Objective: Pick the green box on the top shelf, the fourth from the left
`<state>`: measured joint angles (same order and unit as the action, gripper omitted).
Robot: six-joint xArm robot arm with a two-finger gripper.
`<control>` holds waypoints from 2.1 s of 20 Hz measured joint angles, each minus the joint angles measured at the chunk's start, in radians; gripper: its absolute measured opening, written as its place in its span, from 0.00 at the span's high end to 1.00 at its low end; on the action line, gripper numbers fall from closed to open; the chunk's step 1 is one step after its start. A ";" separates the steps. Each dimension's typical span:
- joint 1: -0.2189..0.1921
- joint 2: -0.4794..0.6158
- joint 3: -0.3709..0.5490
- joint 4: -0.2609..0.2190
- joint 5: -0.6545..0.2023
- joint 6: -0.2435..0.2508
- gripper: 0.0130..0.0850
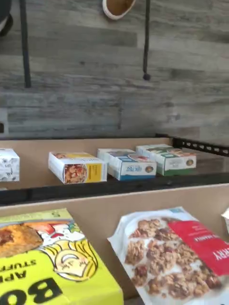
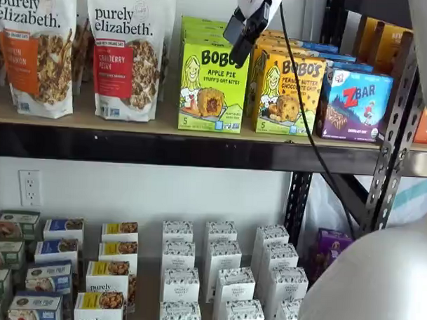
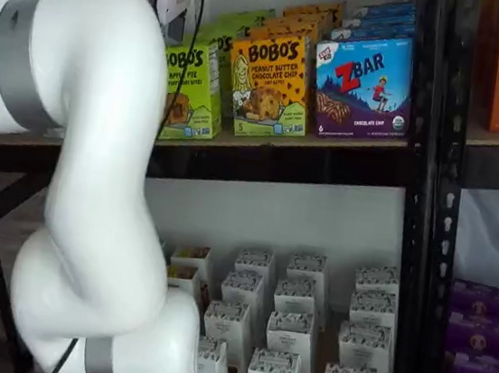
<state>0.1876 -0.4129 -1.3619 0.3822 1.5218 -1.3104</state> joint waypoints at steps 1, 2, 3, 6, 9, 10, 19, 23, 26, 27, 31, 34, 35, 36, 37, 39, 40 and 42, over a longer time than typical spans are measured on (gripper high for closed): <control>-0.001 0.004 -0.003 0.003 -0.004 -0.001 0.00; -0.003 0.010 -0.008 0.004 -0.004 -0.003 0.00; -0.005 0.019 -0.018 0.005 0.001 -0.004 0.00; -0.010 0.047 -0.046 0.008 0.010 -0.009 0.00; -0.015 0.067 -0.064 0.018 0.004 -0.013 0.00; -0.017 0.073 -0.069 0.023 -0.002 -0.014 0.00; -0.020 0.107 -0.081 0.013 -0.063 -0.026 0.00; -0.027 0.130 -0.097 0.009 -0.066 -0.036 0.00; -0.034 0.152 -0.116 0.001 -0.055 -0.044 0.00; -0.036 0.158 -0.121 -0.001 -0.051 -0.047 0.00; -0.045 0.182 -0.143 -0.012 -0.036 -0.058 0.00; -0.046 0.203 -0.166 -0.033 -0.015 -0.062 0.00; -0.046 0.209 -0.171 -0.041 -0.010 -0.062 0.00; -0.045 0.213 -0.175 -0.049 -0.006 -0.063 0.00; -0.044 0.217 -0.180 -0.056 -0.001 -0.063 0.00; -0.040 0.230 -0.194 -0.074 0.016 -0.061 0.00; -0.038 0.233 -0.197 -0.079 0.019 -0.060 0.00; -0.034 0.241 -0.205 -0.089 0.028 -0.057 0.00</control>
<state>0.1536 -0.1718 -1.5673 0.2927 1.5496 -1.3676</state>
